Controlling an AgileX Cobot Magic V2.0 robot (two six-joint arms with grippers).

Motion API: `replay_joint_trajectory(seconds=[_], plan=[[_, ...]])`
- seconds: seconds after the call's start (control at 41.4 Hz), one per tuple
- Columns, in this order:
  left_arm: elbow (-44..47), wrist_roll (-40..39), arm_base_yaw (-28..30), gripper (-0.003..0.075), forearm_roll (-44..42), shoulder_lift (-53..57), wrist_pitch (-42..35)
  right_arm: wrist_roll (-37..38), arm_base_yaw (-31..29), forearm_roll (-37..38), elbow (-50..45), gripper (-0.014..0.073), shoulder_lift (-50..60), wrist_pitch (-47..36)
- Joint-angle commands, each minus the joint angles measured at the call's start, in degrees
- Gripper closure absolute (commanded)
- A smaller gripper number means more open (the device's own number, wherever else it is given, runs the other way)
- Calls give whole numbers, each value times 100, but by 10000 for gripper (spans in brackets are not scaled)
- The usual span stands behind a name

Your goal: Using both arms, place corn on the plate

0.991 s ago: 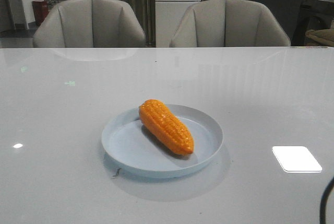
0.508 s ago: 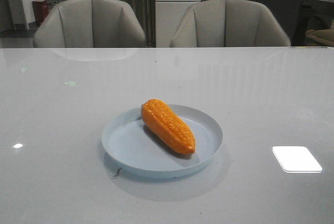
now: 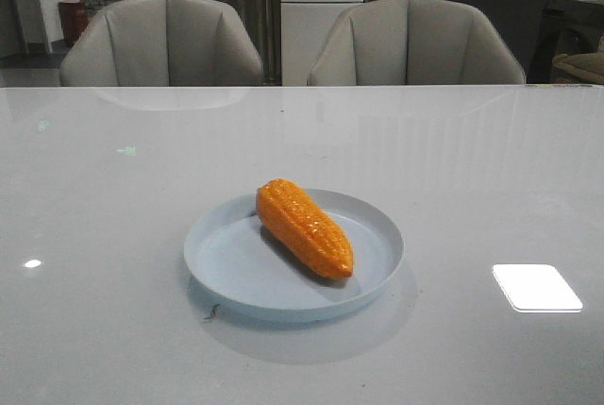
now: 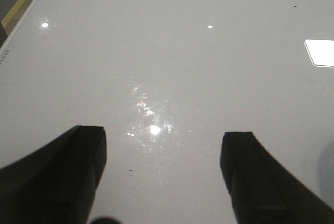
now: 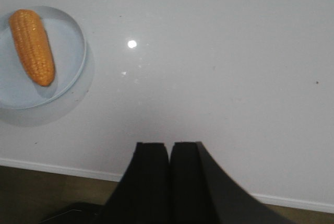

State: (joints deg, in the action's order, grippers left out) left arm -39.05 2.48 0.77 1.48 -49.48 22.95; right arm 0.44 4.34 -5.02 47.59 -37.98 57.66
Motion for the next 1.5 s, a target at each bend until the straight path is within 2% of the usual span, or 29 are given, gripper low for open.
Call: replay_joint_trajectory(seconds=[0.0,0.822,1.088,1.16,1.257,1.33,1.378,1.475], plan=[[-170,-40,1,195,57,64,-450,-10,127,89,138,538,3,-485],[-170,-40,14,195,57,74,-450,-10,127,95,138,538,3,-136],[-114,-40,15,199,-103,815,-571,-10,127,89,138,538,3,-142],[-27,-40,15,265,-238,1054,-658,-10,127,89,138,538,3,-142],[198,-40,-31,485,-238,1388,-687,-10,127,89,138,538,3,-142],[565,-40,-81,645,-210,1736,-1008,-10,127,89,138,538,3,-142],[828,-40,-107,613,-210,1955,-1291,-10,127,89,138,538,3,-142],[1605,-40,-117,625,-210,2611,-2145,-10,127,89,138,538,3,-142]])
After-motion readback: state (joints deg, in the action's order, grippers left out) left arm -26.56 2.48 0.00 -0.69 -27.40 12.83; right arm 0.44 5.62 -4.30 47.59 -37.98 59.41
